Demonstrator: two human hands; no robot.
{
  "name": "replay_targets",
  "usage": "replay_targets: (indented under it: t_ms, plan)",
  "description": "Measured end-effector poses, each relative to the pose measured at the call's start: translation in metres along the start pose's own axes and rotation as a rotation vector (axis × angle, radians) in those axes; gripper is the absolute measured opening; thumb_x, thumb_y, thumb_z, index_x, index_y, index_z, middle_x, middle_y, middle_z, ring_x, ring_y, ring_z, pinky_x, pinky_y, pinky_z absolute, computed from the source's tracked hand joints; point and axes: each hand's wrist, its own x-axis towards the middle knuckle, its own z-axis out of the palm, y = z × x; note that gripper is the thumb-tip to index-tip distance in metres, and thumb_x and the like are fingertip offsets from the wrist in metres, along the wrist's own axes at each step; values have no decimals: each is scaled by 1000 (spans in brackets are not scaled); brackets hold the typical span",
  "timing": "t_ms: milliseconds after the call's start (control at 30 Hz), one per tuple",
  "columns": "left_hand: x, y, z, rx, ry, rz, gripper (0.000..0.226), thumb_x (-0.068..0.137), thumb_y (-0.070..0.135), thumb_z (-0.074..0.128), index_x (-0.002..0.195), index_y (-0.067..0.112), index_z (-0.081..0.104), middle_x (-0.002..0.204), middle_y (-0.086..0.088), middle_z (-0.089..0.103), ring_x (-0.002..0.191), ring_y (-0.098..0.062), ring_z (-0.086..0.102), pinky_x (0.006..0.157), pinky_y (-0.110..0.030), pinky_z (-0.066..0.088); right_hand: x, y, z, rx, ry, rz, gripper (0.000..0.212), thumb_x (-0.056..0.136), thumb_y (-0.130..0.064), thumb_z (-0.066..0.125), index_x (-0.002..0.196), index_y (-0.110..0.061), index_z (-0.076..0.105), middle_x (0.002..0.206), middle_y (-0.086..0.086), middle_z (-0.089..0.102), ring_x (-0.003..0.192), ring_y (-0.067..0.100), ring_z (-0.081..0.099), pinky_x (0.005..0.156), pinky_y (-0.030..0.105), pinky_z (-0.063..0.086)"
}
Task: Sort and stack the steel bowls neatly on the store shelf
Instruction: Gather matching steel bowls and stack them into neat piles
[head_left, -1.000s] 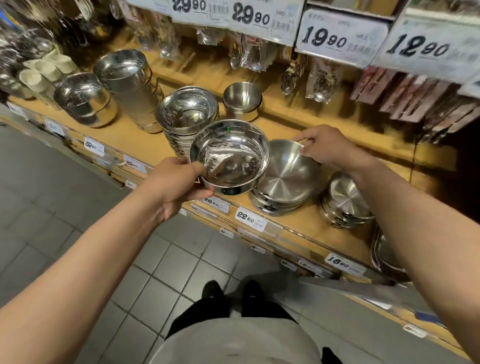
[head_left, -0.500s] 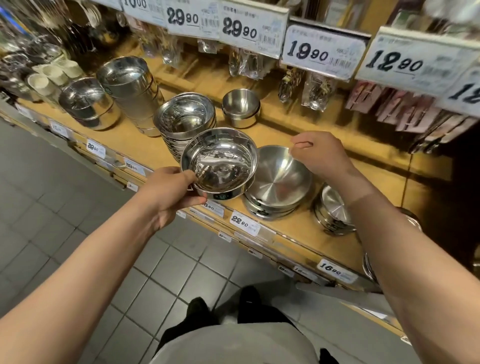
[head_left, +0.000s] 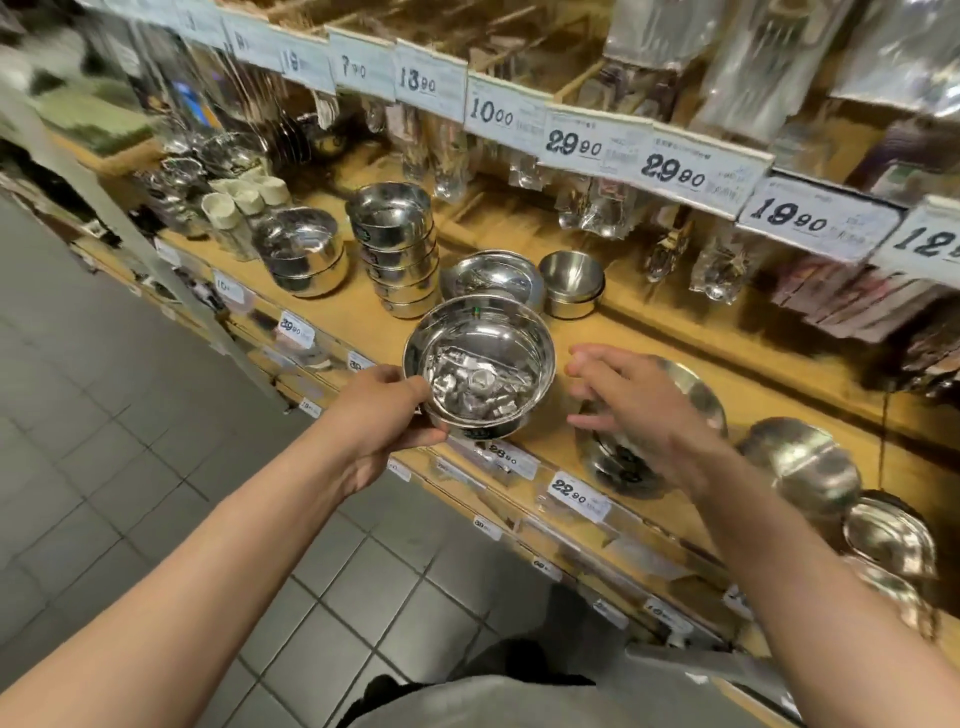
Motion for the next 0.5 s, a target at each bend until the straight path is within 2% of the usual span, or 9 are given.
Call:
replay_targets:
  t_ms: [33,67,133,167,267,333,433,500]
  plan:
    - [-2,0,-15,-2,-2,2,22,98,0,54,119,-6,59,116,-33,69,82,-31,68,59,-28,64,-3,-5,19,46,-48,25,42,97,-46,61,134,-27,61,129,-10,62,111,8,63,77,30,62]
    - [-5,-1,-30,-3,-4,4,24,98,0,53,120,-6,58,116,-34,68,82,-32,68,61,-29,64,-6,-11,39,88,-94,40,41,96,-48,61,134,-30,62,125,-15,64,111,8,62,77,33,63]
    - [-10,0,-60,5,-19,14,25,97,1,54,121,-7,60,113,-35,69,80,-30,67,61,-29,64,-11,-23,79,135,-158,49,19,95,-43,65,114,-43,70,109,-24,67,97,5,67,74,35,63]
    - [-12,1,-75,17,-27,22,26,97,2,55,121,-7,61,110,-34,70,78,-28,68,60,-28,64,-13,-30,98,153,-171,47,14,95,-37,67,108,-41,69,106,-22,68,91,5,70,72,34,63]
    - [-17,7,-125,44,-51,34,25,98,7,59,119,-6,60,94,-22,71,70,-22,69,66,-29,64,-15,-46,148,186,-174,50,20,96,-19,67,113,-27,63,109,-10,71,90,6,74,67,30,63]
    - [-17,11,-158,44,-57,54,17,98,10,61,110,-2,57,89,-17,66,69,-20,67,65,-28,64,-16,-56,177,227,-200,68,23,96,-12,65,118,-21,63,107,-4,78,95,12,75,72,36,64]
    - [-13,16,-198,97,-50,92,6,97,12,61,96,5,61,74,-9,68,63,-15,66,61,-24,60,-15,-64,217,247,-226,91,24,96,-8,63,120,-14,61,107,4,78,97,24,76,81,45,63]
    - [-5,16,-218,128,-16,103,6,95,10,61,93,6,60,66,-3,67,61,-13,66,69,-31,64,-12,-64,238,245,-188,99,23,95,-5,64,116,-12,61,107,9,78,95,24,76,78,43,64]
